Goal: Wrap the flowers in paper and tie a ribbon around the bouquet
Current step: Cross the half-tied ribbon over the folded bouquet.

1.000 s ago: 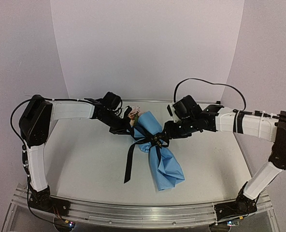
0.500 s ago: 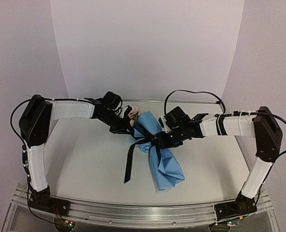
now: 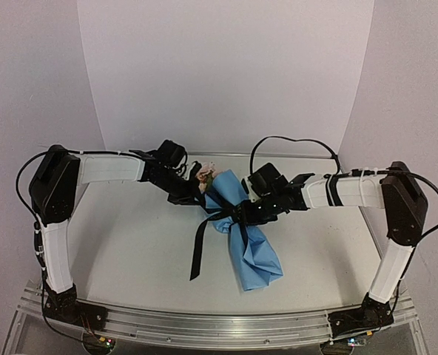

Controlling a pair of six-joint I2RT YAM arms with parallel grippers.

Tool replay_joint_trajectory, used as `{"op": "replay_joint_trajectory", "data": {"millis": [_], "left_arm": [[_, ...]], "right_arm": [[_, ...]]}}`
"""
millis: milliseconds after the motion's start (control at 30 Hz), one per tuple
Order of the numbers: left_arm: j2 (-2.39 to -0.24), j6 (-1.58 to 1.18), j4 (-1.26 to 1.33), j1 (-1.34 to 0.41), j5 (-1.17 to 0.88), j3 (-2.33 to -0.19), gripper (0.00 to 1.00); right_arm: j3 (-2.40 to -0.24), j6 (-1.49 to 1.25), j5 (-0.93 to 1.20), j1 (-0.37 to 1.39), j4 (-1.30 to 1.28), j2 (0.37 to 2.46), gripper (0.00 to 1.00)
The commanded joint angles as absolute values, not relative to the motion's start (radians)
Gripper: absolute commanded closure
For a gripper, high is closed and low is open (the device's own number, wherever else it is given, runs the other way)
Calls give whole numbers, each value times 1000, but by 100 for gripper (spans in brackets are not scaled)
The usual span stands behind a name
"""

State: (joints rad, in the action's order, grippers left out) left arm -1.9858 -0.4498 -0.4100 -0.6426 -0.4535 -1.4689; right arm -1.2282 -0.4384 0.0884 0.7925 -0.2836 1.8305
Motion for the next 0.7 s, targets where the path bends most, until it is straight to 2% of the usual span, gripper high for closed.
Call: {"op": "replay_joint_trajectory", "data": {"millis": [0,100,267,400,667], "left_arm": [[-1939,-500,-321,-645,-442,-1424,92],[-1931,-515,-284,-646,-456,-1399,84],[-1930,-494,-279,-650,-451,-1414,64],[-1931,-427,-328,-650,-431,-1468,54],[-1997,-230,-560,-653,-365,-1648,48]], "right_arm": [[-1230,-452,49,794,-271,1767,99],[-1220,-451,56,797,-278,1754,100],[-1236,-435,48,813,-299,1765,100],[-1245,-433,51,814,-309,1771,100],[-1254,-429,49,814,-320,1776,100]]}}
